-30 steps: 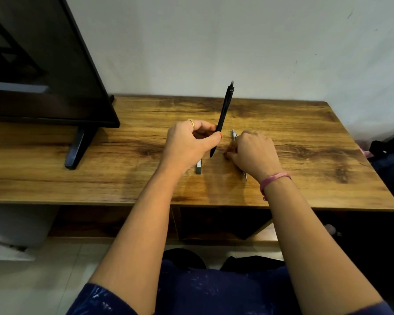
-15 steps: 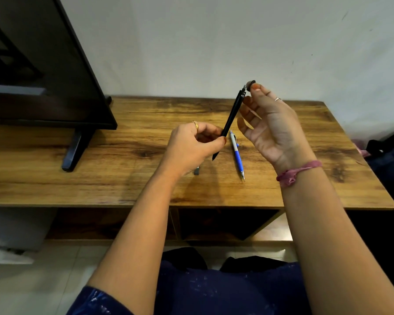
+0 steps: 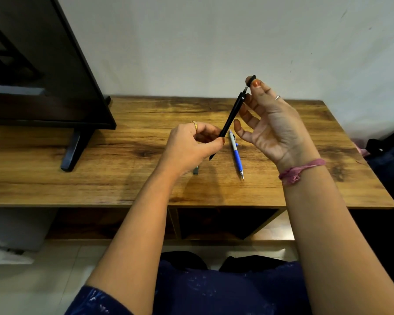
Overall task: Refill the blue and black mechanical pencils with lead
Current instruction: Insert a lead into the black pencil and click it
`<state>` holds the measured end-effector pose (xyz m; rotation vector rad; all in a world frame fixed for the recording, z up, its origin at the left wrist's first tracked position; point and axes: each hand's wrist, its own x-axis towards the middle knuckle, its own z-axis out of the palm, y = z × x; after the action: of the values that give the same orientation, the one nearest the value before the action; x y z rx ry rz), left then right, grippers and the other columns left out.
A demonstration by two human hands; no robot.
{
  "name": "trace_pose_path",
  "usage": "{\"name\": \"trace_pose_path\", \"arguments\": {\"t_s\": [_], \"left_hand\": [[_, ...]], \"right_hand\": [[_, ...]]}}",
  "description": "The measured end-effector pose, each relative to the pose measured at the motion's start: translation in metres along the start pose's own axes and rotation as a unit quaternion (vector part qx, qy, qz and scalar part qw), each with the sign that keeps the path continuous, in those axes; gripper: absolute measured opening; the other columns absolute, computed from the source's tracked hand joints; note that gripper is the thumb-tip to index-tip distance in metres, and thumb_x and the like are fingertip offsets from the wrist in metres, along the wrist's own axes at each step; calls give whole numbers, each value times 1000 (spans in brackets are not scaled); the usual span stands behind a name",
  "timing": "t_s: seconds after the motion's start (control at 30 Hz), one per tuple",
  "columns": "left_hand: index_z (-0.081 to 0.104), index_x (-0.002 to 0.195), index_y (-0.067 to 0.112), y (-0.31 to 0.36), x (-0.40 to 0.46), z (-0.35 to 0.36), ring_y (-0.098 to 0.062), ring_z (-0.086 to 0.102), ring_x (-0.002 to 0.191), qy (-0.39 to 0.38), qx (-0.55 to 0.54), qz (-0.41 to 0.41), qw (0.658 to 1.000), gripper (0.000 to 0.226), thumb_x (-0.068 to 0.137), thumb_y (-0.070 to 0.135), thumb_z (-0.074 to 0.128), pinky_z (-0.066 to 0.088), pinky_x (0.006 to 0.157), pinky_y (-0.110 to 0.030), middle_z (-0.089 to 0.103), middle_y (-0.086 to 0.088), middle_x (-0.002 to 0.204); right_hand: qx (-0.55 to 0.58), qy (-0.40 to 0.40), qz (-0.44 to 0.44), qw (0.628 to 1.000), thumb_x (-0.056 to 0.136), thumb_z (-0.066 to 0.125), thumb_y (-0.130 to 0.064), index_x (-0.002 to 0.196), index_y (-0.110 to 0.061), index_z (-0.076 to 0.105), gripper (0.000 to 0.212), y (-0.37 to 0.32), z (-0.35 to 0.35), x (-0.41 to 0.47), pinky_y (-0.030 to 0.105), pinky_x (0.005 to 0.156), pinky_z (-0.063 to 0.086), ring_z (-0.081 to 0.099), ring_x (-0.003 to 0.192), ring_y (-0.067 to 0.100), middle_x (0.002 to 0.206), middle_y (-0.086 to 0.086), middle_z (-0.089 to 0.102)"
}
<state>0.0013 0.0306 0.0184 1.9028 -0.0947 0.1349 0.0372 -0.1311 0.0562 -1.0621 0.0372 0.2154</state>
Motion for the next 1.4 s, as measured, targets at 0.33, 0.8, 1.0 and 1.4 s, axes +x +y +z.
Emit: {"name": "trace_pose_path", "arguments": {"t_s": [0.33,0.8,1.0,1.4], "left_hand": [[72,90,22,1,0,-2,-7,68,76,6,-8,-1,1000,12,79,17,74,54,63,-15,72,5,81],[72,90,24,2,-1,1,-13,68,84,-3,-12,-13,1000,11,80,18,72,57,72,-22,73,3,87],[73,92,20,2,0,0,-13,68,84,1,-14,-24,1000,13,80,17,72,57,73,-21,73,2,87],[71,83,27,1,-2,-2,-6,69,76,-8,-29,-39,999,13,78,16,74,54,66,-18,73,7,83]], "right_hand": [[-60,-11,-11,998,89,65,-25,103,-24,67,14,2,-1,0,32,77,46,66,84,10,86,-8,70],[-189,31,-116,975,94,57,-26,94,-28,62,6,10,3,1,30,71,40,62,71,8,79,-11,68],[-219,34,-179,959,95,57,-25,117,-25,59,22,9,5,0,19,65,47,64,76,6,94,-1,73],[-256,48,-230,938,96,56,-24,113,-20,64,19,22,9,4,8,61,46,69,75,5,87,-5,72]]}}
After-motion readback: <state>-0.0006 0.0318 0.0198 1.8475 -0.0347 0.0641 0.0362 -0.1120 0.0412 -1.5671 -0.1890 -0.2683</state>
